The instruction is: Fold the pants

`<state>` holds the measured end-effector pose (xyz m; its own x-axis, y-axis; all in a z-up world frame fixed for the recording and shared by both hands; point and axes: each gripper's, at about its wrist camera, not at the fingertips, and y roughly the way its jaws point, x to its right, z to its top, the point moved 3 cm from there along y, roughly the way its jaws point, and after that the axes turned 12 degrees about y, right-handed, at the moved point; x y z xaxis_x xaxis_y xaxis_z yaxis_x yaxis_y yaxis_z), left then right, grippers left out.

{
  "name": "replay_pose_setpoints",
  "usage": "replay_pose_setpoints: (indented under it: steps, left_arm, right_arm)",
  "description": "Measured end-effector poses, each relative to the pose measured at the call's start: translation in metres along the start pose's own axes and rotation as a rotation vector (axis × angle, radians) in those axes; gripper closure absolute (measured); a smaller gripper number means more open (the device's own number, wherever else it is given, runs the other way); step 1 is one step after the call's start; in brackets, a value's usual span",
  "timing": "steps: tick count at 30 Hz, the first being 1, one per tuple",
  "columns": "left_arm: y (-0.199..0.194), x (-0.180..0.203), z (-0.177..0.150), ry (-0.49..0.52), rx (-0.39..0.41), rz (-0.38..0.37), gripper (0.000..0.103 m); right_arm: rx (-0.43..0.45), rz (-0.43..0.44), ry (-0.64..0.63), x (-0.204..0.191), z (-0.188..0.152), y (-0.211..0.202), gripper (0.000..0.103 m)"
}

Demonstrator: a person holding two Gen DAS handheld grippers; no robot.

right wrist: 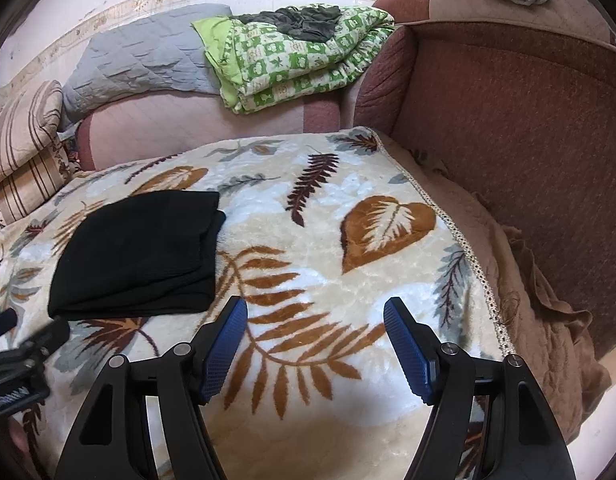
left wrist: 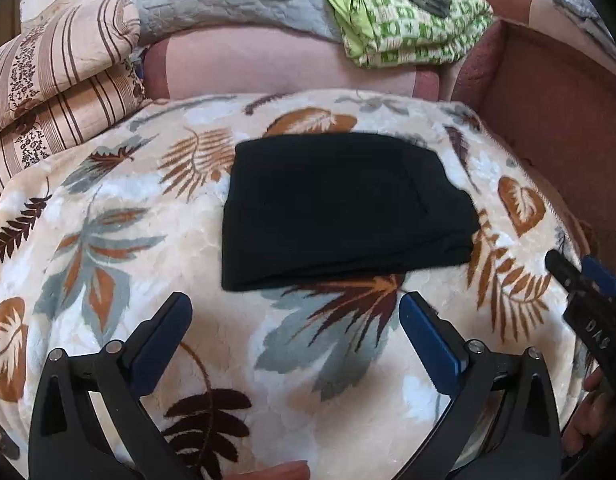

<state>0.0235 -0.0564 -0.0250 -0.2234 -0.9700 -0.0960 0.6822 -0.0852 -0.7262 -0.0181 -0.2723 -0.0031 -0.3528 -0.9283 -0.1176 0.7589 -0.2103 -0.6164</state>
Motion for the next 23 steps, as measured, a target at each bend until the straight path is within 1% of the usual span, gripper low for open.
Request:
replay_pose_setpoints:
  steps: [2, 4, 7, 10, 13, 17, 20, 23]
  left_arm:
    - [0.002, -0.001, -0.002, -0.006, -0.021, -0.011, 0.0]
    - [0.002, -0.002, -0.003, -0.016, -0.021, -0.021, 0.0]
    - [0.001, -0.003, -0.004, -0.023, -0.022, -0.005, 0.0]
    - [0.001, -0.006, -0.005, -0.028, -0.032, 0.013, 0.0]
    - [0.002, -0.01, -0.005, -0.04, -0.038, 0.009, 0.0]
    - [0.003, -0.009, -0.006, -0.037, -0.047, 0.005, 0.0]
    - [0.003, -0.009, -0.008, -0.033, -0.039, 0.022, 0.0]
    - [0.004, -0.009, -0.008, -0.032, -0.044, 0.02, 0.0]
  right_arm:
    - [0.004, 0.03, 0.004, -0.003, 0.0, -0.003, 0.031]
    - [0.002, 0.083, 0.018, -0.007, 0.001, -0.005, 0.031]
    - [-0.012, 0.2, 0.019, -0.017, 0.0, -0.009, 0.031]
    - [-0.014, 0.257, -0.013, -0.031, -0.004, -0.012, 0.031]
    - [-0.007, 0.261, -0.04, -0.038, -0.006, -0.013, 0.031]
    - [-0.017, 0.259, -0.032, -0.036, -0.007, -0.01, 0.031]
    - [-0.017, 0.255, -0.032, -0.034, -0.007, -0.01, 0.031]
    - [-0.016, 0.257, -0.037, -0.034, -0.008, -0.011, 0.031]
